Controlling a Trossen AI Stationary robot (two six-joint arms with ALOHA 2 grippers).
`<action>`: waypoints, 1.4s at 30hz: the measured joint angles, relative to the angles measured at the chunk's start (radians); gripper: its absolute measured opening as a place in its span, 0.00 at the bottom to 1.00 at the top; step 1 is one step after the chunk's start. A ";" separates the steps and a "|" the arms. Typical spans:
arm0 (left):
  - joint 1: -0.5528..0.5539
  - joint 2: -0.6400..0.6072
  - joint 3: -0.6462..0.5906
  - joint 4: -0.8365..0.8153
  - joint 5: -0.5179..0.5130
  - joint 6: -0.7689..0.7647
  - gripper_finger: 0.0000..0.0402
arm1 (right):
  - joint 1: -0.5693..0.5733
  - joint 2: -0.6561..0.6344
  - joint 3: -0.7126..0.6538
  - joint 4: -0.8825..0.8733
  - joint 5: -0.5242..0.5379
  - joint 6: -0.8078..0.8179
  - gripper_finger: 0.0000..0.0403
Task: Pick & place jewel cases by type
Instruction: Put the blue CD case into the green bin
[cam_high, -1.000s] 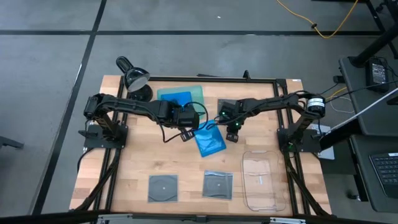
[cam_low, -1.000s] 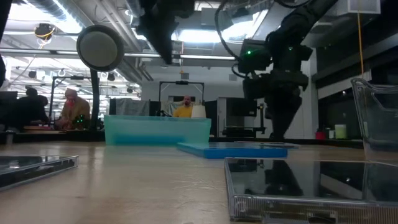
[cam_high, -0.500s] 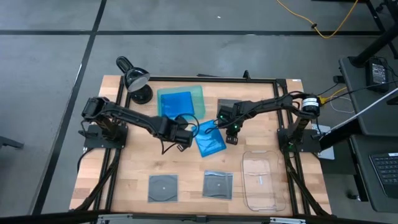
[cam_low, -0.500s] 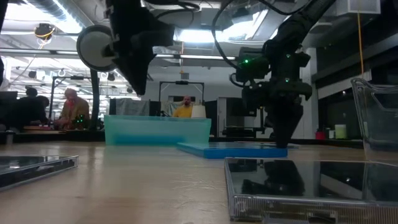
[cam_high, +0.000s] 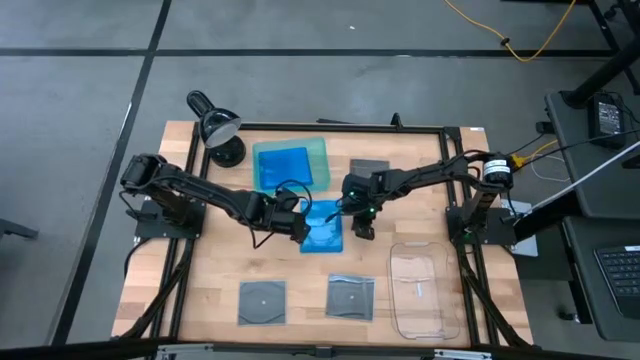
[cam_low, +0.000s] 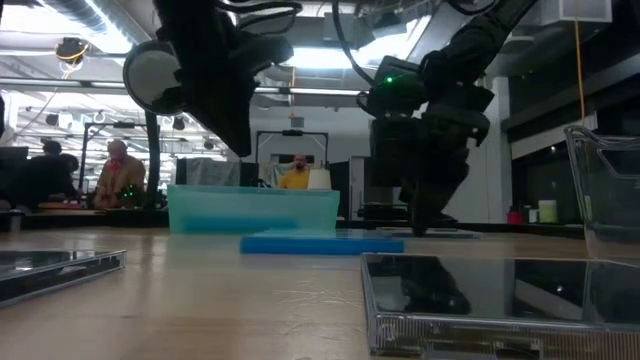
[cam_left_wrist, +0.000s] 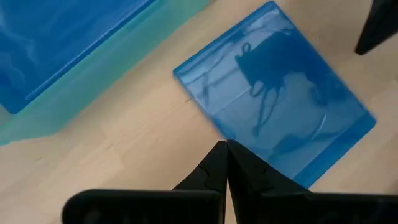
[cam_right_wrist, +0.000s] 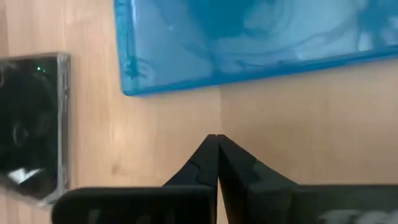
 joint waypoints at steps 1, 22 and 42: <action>-0.002 -0.011 -0.008 0.003 0.000 -0.005 0.00 | 0.001 0.000 0.000 0.002 0.009 0.005 0.02; -0.021 -0.035 -0.230 0.424 0.028 -0.235 0.18 | 0.018 0.000 0.000 -0.005 0.159 -0.073 0.02; 0.047 -0.022 -0.240 0.345 0.139 -0.259 0.59 | 0.038 0.001 -0.007 0.120 0.178 -0.116 0.02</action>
